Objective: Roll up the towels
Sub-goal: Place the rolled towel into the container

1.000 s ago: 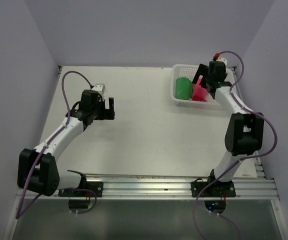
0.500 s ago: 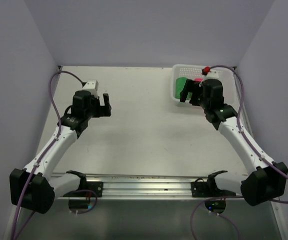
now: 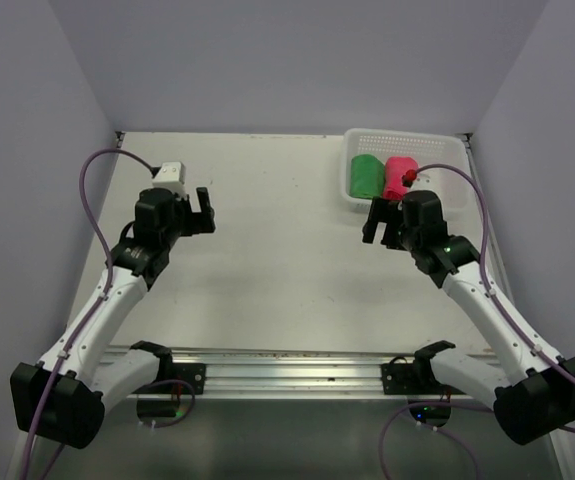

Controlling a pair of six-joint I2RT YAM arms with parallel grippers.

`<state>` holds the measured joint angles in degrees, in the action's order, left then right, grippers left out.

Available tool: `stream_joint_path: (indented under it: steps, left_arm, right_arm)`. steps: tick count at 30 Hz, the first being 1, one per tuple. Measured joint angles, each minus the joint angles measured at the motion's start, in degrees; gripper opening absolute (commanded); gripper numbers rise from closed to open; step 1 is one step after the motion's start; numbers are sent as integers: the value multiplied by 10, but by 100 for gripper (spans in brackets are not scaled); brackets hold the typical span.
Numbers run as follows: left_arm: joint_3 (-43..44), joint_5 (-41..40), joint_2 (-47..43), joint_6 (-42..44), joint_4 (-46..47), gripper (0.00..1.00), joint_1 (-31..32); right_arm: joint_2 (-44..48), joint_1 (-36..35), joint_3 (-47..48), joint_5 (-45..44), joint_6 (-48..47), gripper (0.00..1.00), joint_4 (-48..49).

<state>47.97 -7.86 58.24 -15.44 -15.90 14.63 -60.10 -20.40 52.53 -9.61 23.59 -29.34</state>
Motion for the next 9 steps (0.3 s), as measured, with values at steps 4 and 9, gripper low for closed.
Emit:
stream_joint_path:
  steps: [4, 9]
  left_arm:
    - [-1, -6, 0, 0, 0, 100, 0]
    - [-1, -10, -1, 0, 0, 100, 0]
  right_arm:
    - [0, 0, -1, -6, 4, 99, 0]
    - [-7, 0, -1, -15, 4, 99, 0]
